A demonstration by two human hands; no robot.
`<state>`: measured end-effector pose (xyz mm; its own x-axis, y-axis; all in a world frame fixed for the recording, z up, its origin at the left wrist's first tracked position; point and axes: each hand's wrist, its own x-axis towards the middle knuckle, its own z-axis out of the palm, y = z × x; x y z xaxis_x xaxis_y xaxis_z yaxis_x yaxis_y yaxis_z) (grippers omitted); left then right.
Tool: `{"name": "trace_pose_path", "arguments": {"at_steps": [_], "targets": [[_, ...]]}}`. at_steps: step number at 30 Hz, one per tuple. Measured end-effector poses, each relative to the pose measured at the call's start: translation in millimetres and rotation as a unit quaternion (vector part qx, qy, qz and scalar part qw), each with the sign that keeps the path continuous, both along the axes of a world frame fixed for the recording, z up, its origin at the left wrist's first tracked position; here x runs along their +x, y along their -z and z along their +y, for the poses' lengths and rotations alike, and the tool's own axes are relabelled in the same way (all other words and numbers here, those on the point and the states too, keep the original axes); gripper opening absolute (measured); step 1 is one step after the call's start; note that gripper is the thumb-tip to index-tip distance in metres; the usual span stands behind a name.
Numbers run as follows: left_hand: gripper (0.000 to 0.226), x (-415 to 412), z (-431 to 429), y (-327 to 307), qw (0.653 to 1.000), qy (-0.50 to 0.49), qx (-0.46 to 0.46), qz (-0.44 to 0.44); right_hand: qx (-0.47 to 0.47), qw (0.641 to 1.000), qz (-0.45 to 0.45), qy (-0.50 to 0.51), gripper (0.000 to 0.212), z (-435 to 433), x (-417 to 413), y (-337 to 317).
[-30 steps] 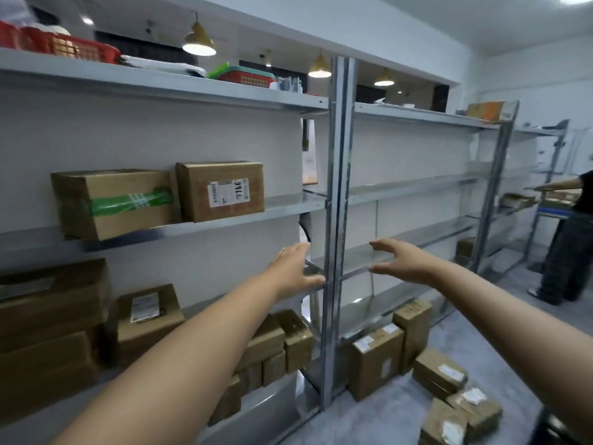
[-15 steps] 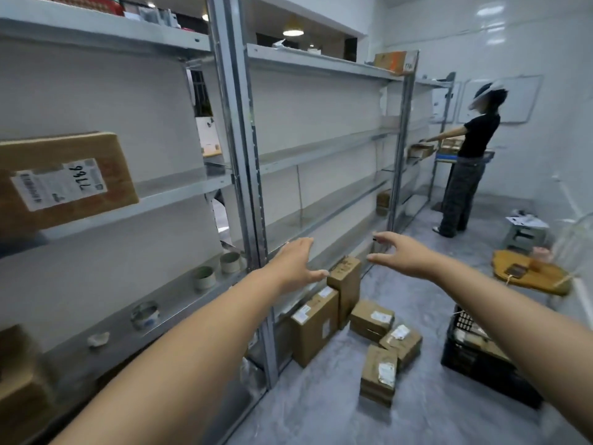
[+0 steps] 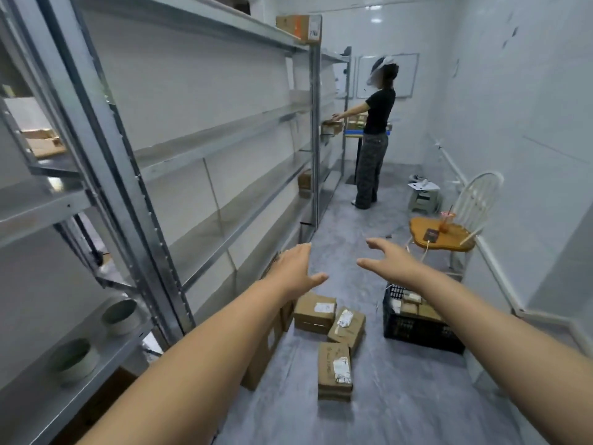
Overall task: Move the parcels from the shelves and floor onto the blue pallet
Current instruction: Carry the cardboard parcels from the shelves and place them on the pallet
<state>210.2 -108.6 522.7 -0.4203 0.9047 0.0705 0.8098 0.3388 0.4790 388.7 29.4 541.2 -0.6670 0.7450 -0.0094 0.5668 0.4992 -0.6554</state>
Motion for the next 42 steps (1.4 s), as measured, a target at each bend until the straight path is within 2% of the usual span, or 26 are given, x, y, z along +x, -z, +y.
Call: {"name": "trace_pose_path", "arguments": {"at_steps": [4, 12, 18, 22, 26, 29, 32, 37, 42], "targets": [[0.089, -16.0, 45.9, 25.6, 0.999, 0.03, -0.023, -0.024, -0.028, 0.999, -0.015, 0.018, 0.075, 32.4, -12.3, 34.6], [0.08, -52.4, 149.0, 89.3, 0.996, 0.032, -0.061, -0.055, -0.074, 0.997, -0.024, 0.026, 0.075, 128.6, -51.9, 98.8], [0.074, -74.4, 262.0, 149.6, 0.989, -0.021, -0.069, -0.132, -0.134, 0.989, -0.046, 0.038, 0.074, 237.4, -88.6, 165.0], [0.065, -89.5, 328.0, 213.8, 0.973, -0.065, -0.074, -0.207, -0.173, 0.982, -0.046, 0.061, 0.073, 300.7, -114.1, 233.5], [0.066, -104.3, 363.3, 306.5, 0.946, -0.125, -0.062, -0.292, -0.218, 0.972, -0.053, 0.077, 0.063, 332.0, -133.9, 334.5], [0.071, -114.5, 361.1, 397.0, 0.912, -0.202, -0.1, -0.343, -0.271, 0.957, -0.07, 0.081, 0.048, 332.7, -143.8, 429.4], [0.071, -129.4, 351.4, 499.6, 0.895, -0.242, -0.146, -0.347, -0.307, 0.942, -0.098, 0.096, 0.055, 328.2, -152.0, 534.9], [0.076, -144.7, 336.9, 674.8, 0.876, -0.246, -0.222, -0.35, -0.346, 0.917, -0.128, 0.149, 0.062, 325.5, -157.7, 702.7], [0.083, -145.3, 329.9, 824.4, 0.841, -0.283, -0.245, -0.391, -0.404, 0.883, -0.126, 0.204, 0.065, 312.9, -157.5, 848.4]]}}
